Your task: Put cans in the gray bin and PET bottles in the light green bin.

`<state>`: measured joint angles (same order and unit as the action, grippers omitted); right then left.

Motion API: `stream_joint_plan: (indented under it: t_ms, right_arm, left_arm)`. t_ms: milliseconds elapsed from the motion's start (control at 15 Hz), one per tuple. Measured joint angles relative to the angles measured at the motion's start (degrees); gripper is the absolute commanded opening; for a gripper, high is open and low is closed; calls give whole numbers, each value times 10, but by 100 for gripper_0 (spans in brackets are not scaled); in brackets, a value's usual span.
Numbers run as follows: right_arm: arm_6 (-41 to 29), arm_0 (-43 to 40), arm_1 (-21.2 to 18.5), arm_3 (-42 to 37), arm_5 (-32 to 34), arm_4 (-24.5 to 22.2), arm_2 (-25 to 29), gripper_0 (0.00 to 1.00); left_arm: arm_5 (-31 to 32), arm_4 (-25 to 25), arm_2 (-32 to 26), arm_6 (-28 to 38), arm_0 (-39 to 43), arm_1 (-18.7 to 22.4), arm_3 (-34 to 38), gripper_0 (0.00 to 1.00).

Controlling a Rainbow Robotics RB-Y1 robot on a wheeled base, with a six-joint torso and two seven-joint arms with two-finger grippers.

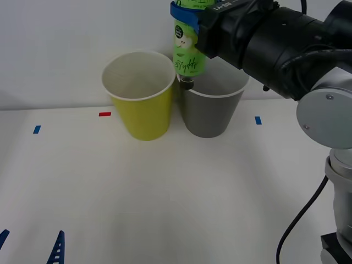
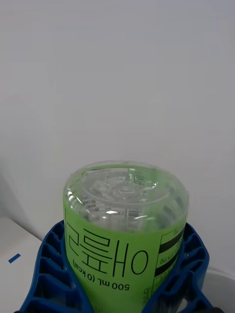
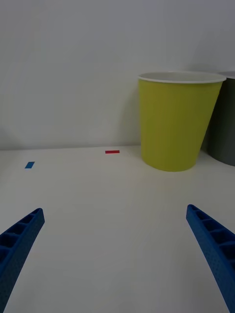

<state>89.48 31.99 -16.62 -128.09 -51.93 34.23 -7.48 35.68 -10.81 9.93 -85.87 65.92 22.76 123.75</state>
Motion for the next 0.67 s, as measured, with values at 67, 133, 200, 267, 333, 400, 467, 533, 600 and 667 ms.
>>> stream_joint_plan:
  t_ms: [67, 133, 200, 267, 333, 400, 467, 533, 600, 667]
  right_arm:
    - [4, 11, -4, 25, 31, 0, -20, 0]
    - [7, 22, -8, 49, 63, -2, -42, 0]
    - [9, 33, -12, 74, 93, -9, -63, 0]
    - [11, 45, -14, 98, 117, -16, -80, 0]
    - [12, 57, -14, 118, 136, -20, -91, 0]
    - [13, 69, -12, 137, 154, -21, -98, 0]
    - [13, 82, -8, 159, 173, -21, -102, 0]
    - [14, 94, -4, 179, 190, -21, -106, 0]
    - [15, 106, -1, 196, 202, -21, -110, 0]
    - [16, 119, 1, 218, 214, -21, -116, 0]
  left_arm:
    - [0, 0, 0, 0, 0, 0, 0, 100]
    - [0, 0, 0, 0, 0, 0, 0, 100]
    - [0, 0, 0, 0, 0, 0, 0, 100]
    - [0, 0, 0, 0, 0, 0, 0, 100]
    - [0, 0, 0, 0, 0, 0, 0, 100]
    - [0, 0, 0, 0, 0, 0, 0, 100]
    - [0, 0, 0, 0, 0, 0, 0, 100]
    - [0, 0, 0, 0, 0, 0, 0, 100]
    - [0, 0, 0, 0, 0, 0, 0, 100]
    - [0, 0, 0, 0, 0, 0, 0, 100]
